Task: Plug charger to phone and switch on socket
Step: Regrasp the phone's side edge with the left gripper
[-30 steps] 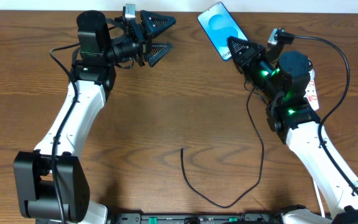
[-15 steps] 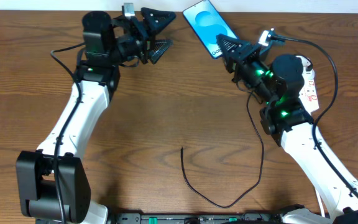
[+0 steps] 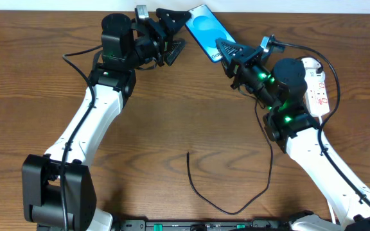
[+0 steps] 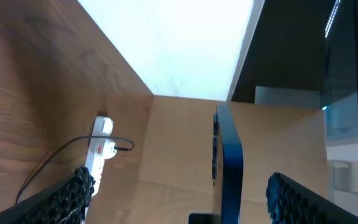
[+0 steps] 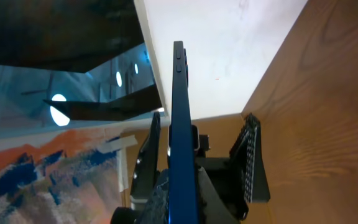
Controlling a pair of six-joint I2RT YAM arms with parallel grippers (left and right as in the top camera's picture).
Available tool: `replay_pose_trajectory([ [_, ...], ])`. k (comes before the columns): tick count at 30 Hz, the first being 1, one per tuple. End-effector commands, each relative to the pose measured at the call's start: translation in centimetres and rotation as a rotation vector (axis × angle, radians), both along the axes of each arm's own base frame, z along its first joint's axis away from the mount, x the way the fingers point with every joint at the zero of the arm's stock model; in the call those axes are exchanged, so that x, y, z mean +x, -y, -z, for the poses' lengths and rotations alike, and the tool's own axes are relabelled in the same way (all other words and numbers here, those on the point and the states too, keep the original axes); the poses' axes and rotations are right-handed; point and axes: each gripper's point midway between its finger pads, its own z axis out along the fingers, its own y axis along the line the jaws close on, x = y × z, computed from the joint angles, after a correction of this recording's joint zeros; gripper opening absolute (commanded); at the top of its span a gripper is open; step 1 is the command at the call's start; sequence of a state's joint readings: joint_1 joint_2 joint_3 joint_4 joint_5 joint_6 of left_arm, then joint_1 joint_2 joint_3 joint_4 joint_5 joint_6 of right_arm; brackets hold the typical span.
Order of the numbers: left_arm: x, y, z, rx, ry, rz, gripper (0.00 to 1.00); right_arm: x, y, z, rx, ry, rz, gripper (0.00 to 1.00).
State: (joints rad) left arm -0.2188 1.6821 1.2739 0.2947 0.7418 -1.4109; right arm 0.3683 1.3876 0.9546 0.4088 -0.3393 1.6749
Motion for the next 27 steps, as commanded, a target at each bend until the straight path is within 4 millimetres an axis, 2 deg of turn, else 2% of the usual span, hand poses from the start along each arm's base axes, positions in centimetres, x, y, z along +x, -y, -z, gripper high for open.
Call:
replay_pose_trajectory([
  [1, 0.2, -0.2, -1.8, -0.025, 0.017, -0.027, 0.9, -0.6, -1.1, -1.0, 0.025, 0.006, -0.013, 0.02],
  [14, -0.3, 0.7, -1.8, -0.025, 0.017, -0.003, 0.9, -1.7, -2.9, -0.7, 0.021, -0.005, -0.057, 0.02],
  [23, -0.4, 0.9, -1.9, -0.027, 0.017, 0.007, 0.9, -1.8, -3.1, -0.7, 0.02, -0.005, -0.061, 0.01],
  [27, -0.4, 0.9, -1.8, -0.027, 0.016, 0.007, 0.78, -1.8, -3.1, -0.7, 0.02, -0.005, -0.061, 0.01],
])
